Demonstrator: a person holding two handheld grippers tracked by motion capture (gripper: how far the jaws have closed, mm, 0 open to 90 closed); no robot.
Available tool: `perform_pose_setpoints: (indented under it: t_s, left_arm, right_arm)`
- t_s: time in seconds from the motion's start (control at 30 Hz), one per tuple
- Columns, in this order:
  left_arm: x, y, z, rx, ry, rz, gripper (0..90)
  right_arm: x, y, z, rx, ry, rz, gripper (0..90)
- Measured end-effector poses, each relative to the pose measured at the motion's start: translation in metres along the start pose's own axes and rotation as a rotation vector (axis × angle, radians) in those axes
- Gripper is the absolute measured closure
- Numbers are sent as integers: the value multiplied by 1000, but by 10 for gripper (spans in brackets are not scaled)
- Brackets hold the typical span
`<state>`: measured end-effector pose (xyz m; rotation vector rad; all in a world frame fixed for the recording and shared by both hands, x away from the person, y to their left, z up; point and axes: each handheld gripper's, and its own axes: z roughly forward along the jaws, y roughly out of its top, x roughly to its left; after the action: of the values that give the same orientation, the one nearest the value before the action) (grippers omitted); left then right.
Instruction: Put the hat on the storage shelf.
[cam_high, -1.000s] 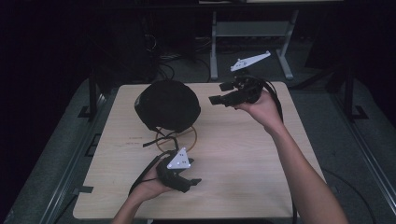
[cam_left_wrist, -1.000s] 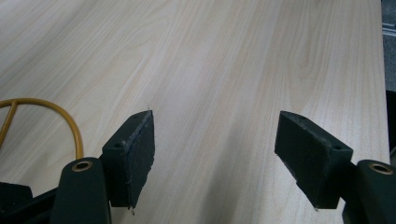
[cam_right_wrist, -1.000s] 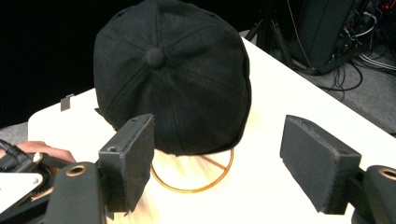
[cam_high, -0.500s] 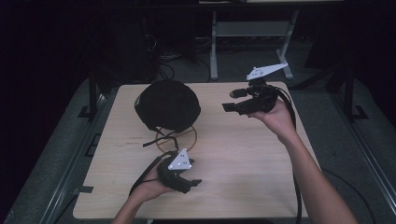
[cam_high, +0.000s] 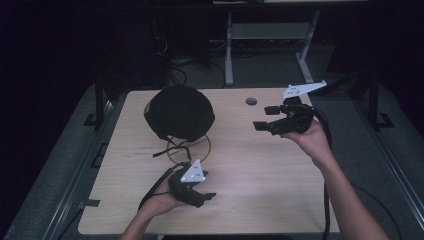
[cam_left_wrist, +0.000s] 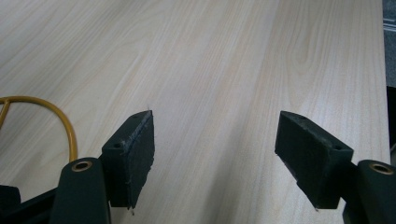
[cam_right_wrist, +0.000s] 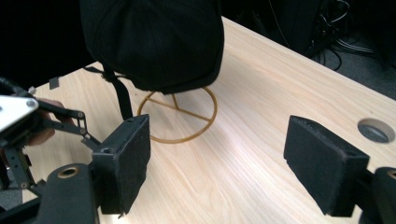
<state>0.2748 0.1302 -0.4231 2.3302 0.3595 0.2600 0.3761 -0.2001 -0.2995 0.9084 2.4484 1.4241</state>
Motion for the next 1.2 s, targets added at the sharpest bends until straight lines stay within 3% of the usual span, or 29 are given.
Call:
perform_pose_setpoints:
  t_s: [0.43, 1.2]
  left_arm:
    - [-2, 0, 2, 5, 0, -1, 282]
    - [-3, -1, 4, 13, 4, 6, 283]
  right_arm:
    - [-10, -37, -16, 9, -30, 45, 209]
    - [-12, -98, -29, 28, -49, 109, 203]
